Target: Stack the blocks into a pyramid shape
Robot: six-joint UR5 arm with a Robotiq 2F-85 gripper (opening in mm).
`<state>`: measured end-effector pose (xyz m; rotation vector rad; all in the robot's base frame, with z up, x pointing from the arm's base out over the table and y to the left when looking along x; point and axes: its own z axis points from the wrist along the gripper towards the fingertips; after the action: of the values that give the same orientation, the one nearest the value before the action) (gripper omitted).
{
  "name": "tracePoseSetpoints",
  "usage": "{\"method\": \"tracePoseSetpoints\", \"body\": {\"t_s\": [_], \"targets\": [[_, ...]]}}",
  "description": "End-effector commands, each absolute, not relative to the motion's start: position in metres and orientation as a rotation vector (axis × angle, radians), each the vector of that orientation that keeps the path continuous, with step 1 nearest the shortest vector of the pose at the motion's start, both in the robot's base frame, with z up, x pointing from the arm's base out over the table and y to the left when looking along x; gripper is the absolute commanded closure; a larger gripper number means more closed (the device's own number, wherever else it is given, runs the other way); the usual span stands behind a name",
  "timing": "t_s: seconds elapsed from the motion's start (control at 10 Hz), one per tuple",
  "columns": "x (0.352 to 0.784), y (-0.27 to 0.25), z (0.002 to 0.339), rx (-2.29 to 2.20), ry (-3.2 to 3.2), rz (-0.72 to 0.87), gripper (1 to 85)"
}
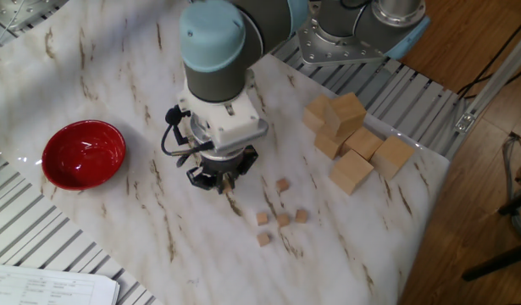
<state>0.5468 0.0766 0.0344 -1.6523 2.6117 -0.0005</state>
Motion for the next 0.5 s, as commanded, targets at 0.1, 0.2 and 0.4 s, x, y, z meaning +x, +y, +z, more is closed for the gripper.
{"method": "tracePoseSetpoints", "body": {"t_s": [0.1,0.2,0.4], "targets": [[0.552,0.072,0.036,-1.462,2.700,-0.011,70.7],[0.556,0.083,0.037,-1.348,2.720,0.040,71.0],[0.559,0.089,0.038,-1.287,2.728,0.065,71.7]]}}
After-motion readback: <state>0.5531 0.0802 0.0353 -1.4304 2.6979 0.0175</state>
